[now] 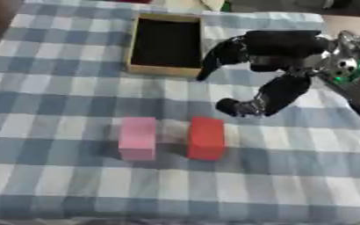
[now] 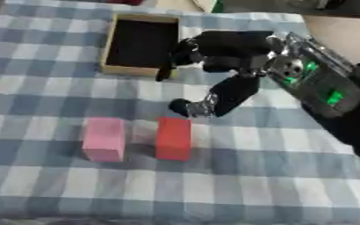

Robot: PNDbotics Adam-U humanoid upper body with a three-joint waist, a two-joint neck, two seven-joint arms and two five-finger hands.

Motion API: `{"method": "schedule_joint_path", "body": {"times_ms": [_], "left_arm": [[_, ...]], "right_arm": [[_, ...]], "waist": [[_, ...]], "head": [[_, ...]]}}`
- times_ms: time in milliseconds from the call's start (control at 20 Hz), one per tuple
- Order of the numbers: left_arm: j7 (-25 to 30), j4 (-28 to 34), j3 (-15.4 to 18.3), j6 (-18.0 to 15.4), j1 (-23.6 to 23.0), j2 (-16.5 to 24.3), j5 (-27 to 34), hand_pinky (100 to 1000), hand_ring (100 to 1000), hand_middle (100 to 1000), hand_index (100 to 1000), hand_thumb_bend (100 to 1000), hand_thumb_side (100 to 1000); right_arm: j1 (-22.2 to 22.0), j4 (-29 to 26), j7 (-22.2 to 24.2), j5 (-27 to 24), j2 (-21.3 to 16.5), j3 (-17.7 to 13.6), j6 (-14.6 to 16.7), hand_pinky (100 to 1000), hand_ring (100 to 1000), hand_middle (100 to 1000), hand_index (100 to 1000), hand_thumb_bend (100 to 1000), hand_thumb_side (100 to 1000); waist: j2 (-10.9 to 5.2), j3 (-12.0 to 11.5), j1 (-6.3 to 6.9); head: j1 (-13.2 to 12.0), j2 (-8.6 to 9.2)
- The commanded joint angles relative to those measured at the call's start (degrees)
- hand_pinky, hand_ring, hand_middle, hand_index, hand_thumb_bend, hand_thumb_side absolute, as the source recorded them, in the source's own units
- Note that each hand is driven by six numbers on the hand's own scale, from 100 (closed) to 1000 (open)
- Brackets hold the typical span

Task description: Pick up objects on the table and place them in the box.

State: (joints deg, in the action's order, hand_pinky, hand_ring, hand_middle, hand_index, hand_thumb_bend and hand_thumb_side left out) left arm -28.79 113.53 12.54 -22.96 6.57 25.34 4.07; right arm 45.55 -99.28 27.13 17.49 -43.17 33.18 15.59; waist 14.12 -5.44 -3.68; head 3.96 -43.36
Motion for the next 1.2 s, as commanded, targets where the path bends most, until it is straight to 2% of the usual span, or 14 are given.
{"method": "schedule_joint_path", "body": {"times_ms": [50, 200, 250, 300, 450, 700, 1000, 1100, 1150, 1200], "left_arm": [[0.28, 1.06, 0.03, 0.02, 0.33, 1.74, 0.2, 641, 543, 562, 792, 107, 932], [0.4, 1.06, 0.0, 0.09, 0.31, 1.68, 0.21, 641, 542, 562, 792, 107, 932], [0.44, 1.06, -0.02, 0.1, 0.31, 1.65, 0.23, 641, 542, 562, 791, 107, 933], [0.49, 1.06, -0.05, 0.12, 0.32, 1.61, 0.25, 641, 542, 562, 792, 107, 933], [0.63, 1.06, -0.11, 0.14, 0.34, 1.55, 0.37, 641, 542, 562, 791, 107, 933], [0.86, 1.06, -0.22, 0.19, 0.43, 1.51, 0.52, 641, 541, 563, 790, 107, 934], [1.1, 1.06, -0.28, 0.21, 0.27, 1.62, 0.51, 640, 540, 563, 790, 105, 935], [1.21, 1.06, -0.3, 0.23, 0.18, 1.63, 0.46, 640, 540, 563, 790, 104, 935], [1.28, 1.06, -0.31, 0.23, 0.14, 1.63, 0.43, 640, 540, 563, 790, 104, 935], [1.35, 1.06, -0.33, 0.23, 0.13, 1.62, 0.41, 640, 540, 563, 790, 104, 935]], "right_arm": [[0.07, -0.58, -1.77, 2.02, -0.85, -0.9, -1.79, 837, 859, 721, 848, 368, 881], [-0.57, -0.72, -3.62, 5.03, -0.48, -1.34, -3.14, 831, 857, 732, 856, 399, 874], [-0.71, -0.62, -4.27, 6.34, -0.27, -1.56, -3.35, 828, 855, 734, 857, 358, 815], [-0.83, -0.42, -4.95, 7.9, -0.06, -1.74, -3.38, 828, 856, 741, 859, 365, 805], [-1.39, 0.68, -6.22, 11.46, 0.52, -1.3, -2.29, 829, 858, 741, 860, 398, 826], [-1.85, 1.76, -7.47, 13.22, 1.02, -0.7, -0.75, 830, 858, 743, 859, 404, 833], [-2.25, 0.91, -7.64, 13.43, 0.18, -0.48, 1.81, 834, 862, 742, 857, 452, 851], [-2.49, 0.57, -7.08, 13.33, -0.4, -0.48, 2.91, 833, 861, 736, 848, 427, 761], [-2.68, 0.46, -6.65, 13.14, -0.6, -0.54, 3.34, 829, 856, 723, 844, 425, 674], [-2.88, 0.42, -6.1, 12.76, -0.66, -0.6, 3.58, 826, 856, 715, 842, 443, 645]], "waist": [[-0.87, -0.06, 0.3], [-0.85, -0.05, 0.38], [-0.88, -0.05, 0.41], [-0.91, -0.08, 0.43], [-0.96, -0.3, 0.45], [-0.94, -0.59, 0.36], [-0.89, -0.66, 0.34], [-0.87, -0.62, 0.35], [-0.86, -0.59, 0.36], [-0.86, -0.58, 0.38]], "head": [[0.27, -0.49], [0.31, -0.59], [0.35, -0.62], [0.38, -0.65], [0.5, -0.6], [0.68, -0.48], [0.63, -0.74], [0.59, -0.75], [0.58, -0.75], [0.59, -0.75]]}}
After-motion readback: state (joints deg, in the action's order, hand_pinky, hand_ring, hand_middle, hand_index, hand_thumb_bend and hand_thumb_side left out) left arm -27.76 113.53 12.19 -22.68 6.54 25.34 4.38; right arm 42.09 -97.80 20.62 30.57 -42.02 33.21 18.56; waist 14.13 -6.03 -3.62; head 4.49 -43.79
